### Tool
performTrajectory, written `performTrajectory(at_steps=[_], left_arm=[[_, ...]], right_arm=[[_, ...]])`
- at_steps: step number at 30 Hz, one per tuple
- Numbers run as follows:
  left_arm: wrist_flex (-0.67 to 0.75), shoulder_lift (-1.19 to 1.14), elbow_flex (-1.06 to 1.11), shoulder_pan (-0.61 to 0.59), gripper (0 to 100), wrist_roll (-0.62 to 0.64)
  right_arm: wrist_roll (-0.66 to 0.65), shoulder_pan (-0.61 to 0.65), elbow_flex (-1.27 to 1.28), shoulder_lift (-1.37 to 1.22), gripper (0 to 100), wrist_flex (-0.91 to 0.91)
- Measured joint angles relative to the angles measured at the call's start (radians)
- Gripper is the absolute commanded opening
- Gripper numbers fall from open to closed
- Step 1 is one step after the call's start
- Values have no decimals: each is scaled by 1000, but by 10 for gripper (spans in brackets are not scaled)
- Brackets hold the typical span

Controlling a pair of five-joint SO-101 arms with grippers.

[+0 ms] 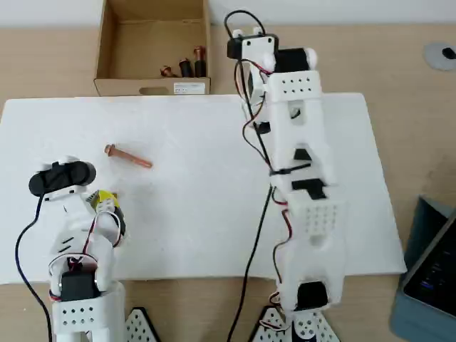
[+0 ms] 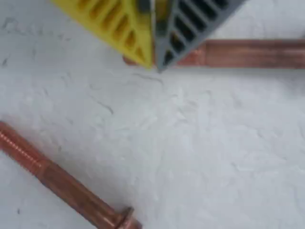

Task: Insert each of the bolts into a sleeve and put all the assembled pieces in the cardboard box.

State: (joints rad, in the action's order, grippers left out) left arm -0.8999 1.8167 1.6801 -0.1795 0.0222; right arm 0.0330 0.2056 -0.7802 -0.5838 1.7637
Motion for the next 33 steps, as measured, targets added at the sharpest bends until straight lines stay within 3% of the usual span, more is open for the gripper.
performTrajectory(at_steps=[22,29,33], left_arm=[[0,0,0,0,2,0],[-8,0,-9,0,1,2],[-98,0,-94,0,1,38]], right_arm=[[0,-5,764,1066,9,3],[92,-161,1046,1392,9,-41],[97,-226,1208,1554,9,-87]])
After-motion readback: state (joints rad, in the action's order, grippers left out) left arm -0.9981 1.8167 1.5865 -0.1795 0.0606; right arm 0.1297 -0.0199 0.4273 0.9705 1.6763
